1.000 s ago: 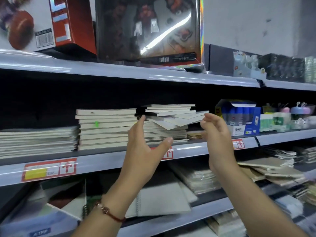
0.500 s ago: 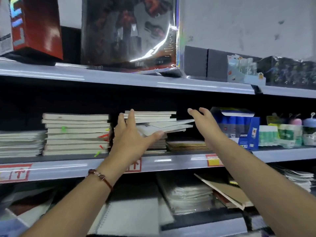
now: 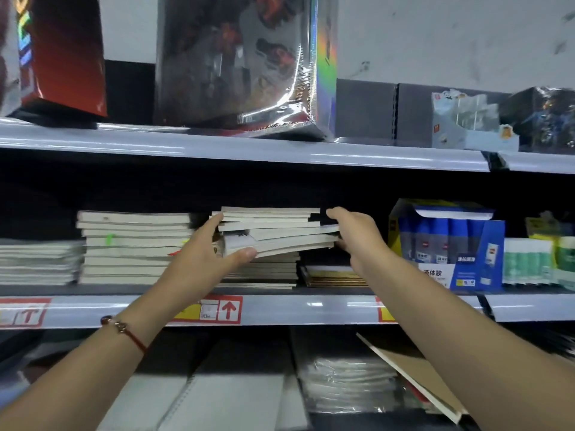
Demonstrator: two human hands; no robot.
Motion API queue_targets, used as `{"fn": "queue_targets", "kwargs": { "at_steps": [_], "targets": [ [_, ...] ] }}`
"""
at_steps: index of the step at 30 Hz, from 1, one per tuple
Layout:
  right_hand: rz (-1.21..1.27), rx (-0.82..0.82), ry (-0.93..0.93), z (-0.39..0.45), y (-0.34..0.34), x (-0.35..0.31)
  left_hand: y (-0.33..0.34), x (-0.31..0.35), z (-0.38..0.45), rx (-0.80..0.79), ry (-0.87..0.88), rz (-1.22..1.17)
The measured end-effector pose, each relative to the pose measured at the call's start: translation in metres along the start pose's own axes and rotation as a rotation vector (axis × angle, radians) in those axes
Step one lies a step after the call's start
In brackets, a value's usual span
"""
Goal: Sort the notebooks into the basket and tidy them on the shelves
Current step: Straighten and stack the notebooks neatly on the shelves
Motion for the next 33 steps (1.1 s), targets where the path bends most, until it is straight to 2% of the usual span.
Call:
{"fn": "queue_targets", "kwargs": {
  "at_steps": [4,9,12,15,18,22,29,33],
  "targets": [
    [-0.058,-0.081,-0.109,-0.024,0.018,-0.007,-0.003,-0.006,0.009,-0.045,0.005,-0.063],
    [-0.179,-0.162,-0.246,-0.042,0.030,-0.001,-0.017,-0.008,0.017,0.047,0.094,0.029],
    [-0.347,-0.200,-0.411,-0.048,0.031,-0.001,-0.023,0.001,0.015,0.108,0.267,0.208],
    [-0.431,-0.224,-0.485,-0.045,0.034,0.000,-0.021,0.018,0.015,0.163,0.467,0.409],
    [-0.439,-0.233,-0.483,-0.042,0.041,0.005,-0.003,0.040,0.014,0.184,0.678,0.605],
    [-0.294,-0.168,-0.444,-0.040,0.052,0.013,0.040,0.056,0.009,0.103,0.864,0.744],
    [-0.154,-0.248,-0.283,-0.042,0.067,0.021,0.039,0.035,0.034,0.059,0.848,0.750],
    [0.056,-0.083,-0.209,-0.022,0.058,0.005,0.038,0.034,0.036,0.085,0.836,0.781]
  ]
}}
Point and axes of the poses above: each hand's wrist, its own z-axis towards the middle knuckle, its own y-axis out of the palm, x = y × z, the point moved 8 cm from there along z, towards the middle knuckle, and after that the axes turned 12 degrees about x, right-handed, at the moved point
